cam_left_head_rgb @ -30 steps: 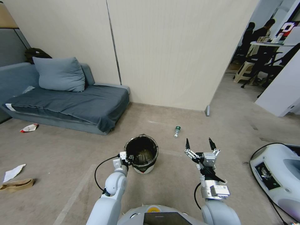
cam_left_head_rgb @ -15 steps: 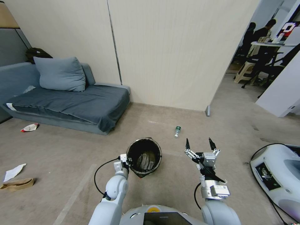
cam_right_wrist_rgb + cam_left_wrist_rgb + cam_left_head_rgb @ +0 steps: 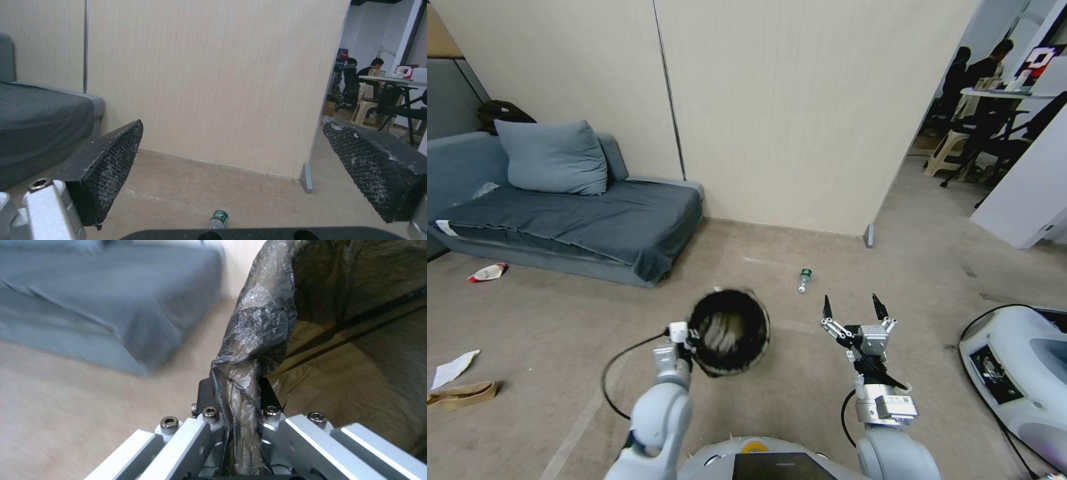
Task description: Pick up the trash bin, then pick up the garbage from the floor and place it into the trash bin.
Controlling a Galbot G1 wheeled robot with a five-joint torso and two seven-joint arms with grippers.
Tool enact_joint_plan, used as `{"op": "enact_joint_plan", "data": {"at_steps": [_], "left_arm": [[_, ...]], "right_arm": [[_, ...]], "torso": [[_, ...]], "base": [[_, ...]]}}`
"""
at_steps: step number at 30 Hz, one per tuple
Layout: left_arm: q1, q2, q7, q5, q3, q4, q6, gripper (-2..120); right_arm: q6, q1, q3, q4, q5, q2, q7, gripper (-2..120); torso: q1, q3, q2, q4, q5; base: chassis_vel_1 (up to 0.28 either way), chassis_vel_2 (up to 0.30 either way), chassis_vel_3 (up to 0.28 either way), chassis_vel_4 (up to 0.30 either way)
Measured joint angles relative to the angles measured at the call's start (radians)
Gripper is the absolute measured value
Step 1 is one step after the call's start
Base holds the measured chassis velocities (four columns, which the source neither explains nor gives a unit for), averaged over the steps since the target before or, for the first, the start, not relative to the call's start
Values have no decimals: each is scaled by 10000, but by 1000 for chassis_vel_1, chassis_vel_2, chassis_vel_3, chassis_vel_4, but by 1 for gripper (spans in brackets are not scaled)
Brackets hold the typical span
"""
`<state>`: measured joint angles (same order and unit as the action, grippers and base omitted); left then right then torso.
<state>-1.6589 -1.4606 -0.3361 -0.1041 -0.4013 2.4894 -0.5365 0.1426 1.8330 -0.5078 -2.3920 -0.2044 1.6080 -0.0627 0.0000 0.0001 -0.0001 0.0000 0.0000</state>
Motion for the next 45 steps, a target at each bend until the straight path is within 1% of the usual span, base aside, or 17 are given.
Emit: {"op": "enact_joint_plan", "data": {"at_steps": [1, 5, 17, 18, 20, 21, 22, 24, 27, 38, 45], "left_arm": [[-118, -10, -29, 73, 3, 104, 52, 0], [-334, -21, -71, 172, 31, 100, 136, 0], [-467, -52, -159, 382, 6, 100, 553, 0], [-457, -52, -161, 383, 8, 100, 610, 0], [-436, -51, -163, 383, 34, 101, 664, 0], [-436, -51, -163, 383, 34, 101, 664, 0], [-419, -53, -163, 383, 54, 101, 689, 0], [-379, -80, -165, 381, 98, 103, 734, 0], [-357, -100, -164, 381, 148, 104, 745, 0], [-238, -145, -129, 378, 175, 130, 766, 0], [-197, -160, -112, 388, 211, 2, 828, 0]], "right_arm": [[0, 0, 0, 0, 1, 0, 0, 100], [0, 0, 0, 0, 0, 0, 0, 100], [-17, -75, -1, 36, 1, 0, -3, 100], [-87, -288, -15, 225, 1, 0, -20, 100], [-369, -1154, -87, 953, 16, 0, -93, 100], [-369, -1154, -87, 953, 16, 0, -93, 100], [-455, -1605, -121, 1313, 59, 0, -125, 100], [-150, -1926, -88, 1563, 250, 0, -122, 100], [-12, -1933, -86, 1580, 293, 0, -94, 100], [104, -1836, -86, 1478, 277, 0, 155, 100], [144, -1801, -70, 1470, 219, 0, 275, 100]], "torso": [[0, -1, 0, 2, 2], [0, -1, 0, -1, -1], [0, -1, 0, 0, 0], [0, -1, 0, -6, -3], [0, -1, 0, -1, 3], [0, -1, 0, -1, 3], [0, -1, -1, 7, 6], [0, -1, 0, 4, -1], [0, -1, 0, -2, 1], [-1, -1, 0, -1, 1], [-1, -1, 0, 0, 0]], "base": [[0, 0, 0, 0], [0, 0, 0, 0], [0, 0, 0, 0], [0, 0, 0, 0], [0, 0, 0, 0], [0, 0, 0, 0], [0, 0, 0, 0], [0, 0, 0, 0], [0, 0, 0, 0], [0, 0, 0, 0], [0, 0, 0, 0]]}}
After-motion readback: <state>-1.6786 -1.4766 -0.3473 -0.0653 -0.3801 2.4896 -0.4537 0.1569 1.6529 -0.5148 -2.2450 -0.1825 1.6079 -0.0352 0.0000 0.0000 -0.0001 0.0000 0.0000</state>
